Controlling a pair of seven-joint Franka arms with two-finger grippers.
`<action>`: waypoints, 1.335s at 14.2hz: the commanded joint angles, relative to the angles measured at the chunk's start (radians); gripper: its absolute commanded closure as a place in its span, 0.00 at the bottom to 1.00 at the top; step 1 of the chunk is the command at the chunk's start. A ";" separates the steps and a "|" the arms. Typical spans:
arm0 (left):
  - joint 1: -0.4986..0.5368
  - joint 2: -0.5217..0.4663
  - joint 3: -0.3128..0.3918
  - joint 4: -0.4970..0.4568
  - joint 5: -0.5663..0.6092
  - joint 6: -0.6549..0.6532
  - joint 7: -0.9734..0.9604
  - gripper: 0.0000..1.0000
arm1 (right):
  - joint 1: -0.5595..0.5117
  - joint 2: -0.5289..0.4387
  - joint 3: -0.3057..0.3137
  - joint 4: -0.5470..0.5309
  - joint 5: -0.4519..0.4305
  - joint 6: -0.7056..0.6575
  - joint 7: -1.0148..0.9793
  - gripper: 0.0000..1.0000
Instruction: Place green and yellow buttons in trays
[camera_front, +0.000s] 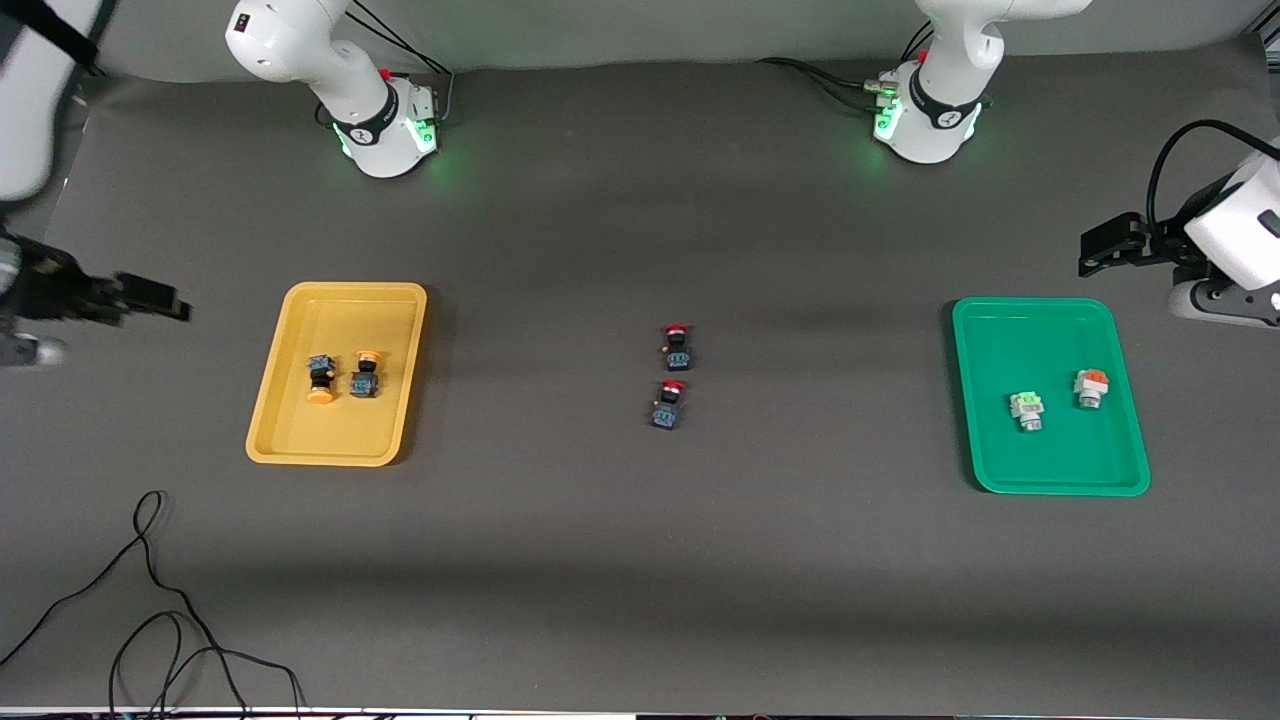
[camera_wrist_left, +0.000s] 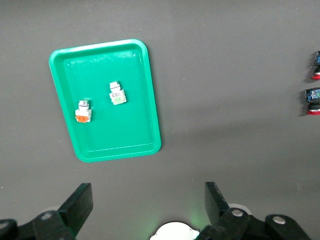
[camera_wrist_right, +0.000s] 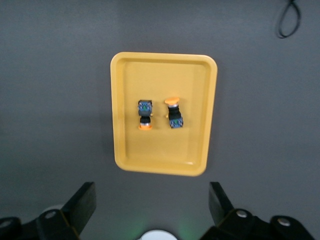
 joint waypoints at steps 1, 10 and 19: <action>0.017 -0.033 -0.018 -0.022 -0.012 0.011 -0.014 0.00 | -0.003 0.010 -0.023 0.136 -0.058 -0.118 0.070 0.00; 0.020 -0.033 -0.017 -0.013 -0.015 0.004 -0.010 0.00 | 0.004 0.026 -0.013 0.136 -0.061 -0.126 0.078 0.00; 0.028 -0.027 -0.009 -0.010 -0.017 0.017 0.003 0.00 | -0.076 0.013 0.088 0.150 -0.084 -0.127 0.080 0.00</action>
